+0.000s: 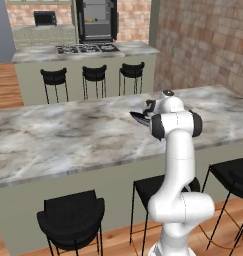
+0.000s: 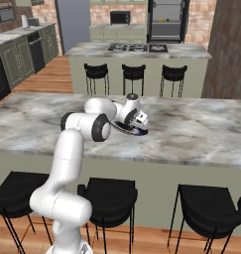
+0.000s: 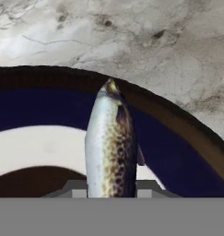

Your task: Take the cheese, fish, and lime from the fridge and place them on the plate on the dining counter to create an appetizer plate.

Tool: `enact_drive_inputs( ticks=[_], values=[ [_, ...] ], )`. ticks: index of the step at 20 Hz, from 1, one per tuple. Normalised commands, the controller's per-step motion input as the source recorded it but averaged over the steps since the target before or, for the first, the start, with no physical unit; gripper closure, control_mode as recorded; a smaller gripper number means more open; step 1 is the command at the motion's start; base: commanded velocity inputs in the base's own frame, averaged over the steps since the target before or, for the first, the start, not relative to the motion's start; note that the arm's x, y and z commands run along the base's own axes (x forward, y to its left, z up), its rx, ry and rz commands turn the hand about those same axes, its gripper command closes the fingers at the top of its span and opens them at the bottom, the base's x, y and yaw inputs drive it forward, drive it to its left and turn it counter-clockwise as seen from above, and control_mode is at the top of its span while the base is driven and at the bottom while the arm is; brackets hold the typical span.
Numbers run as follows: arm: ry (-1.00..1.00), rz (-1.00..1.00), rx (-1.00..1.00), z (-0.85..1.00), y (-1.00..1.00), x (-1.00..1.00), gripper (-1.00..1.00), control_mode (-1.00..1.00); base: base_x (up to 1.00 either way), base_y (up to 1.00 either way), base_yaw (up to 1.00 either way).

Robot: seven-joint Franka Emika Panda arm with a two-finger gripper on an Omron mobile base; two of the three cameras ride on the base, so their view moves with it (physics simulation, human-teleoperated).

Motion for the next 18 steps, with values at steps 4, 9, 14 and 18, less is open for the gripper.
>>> enact_drive_inputs(
  ticks=[4,9,14,18],
  values=[
    [0.0,0.0,0.0,-0.22,-0.01,0.16,1.0,-1.0,0.0,0.0,0.0],
    [-0.07,0.0,0.0,0.11,0.0,-0.04,-1.0,-1.0,0.0,0.0,0.0],
    [-0.26,0.0,-0.05,0.56,0.17,-0.48,-1.0,-1.0,0.0,0.0,0.0],
    [-0.3,-0.02,-0.09,0.36,0.35,-0.79,-1.0,-1.0,0.0,0.0,0.0]
  ],
)
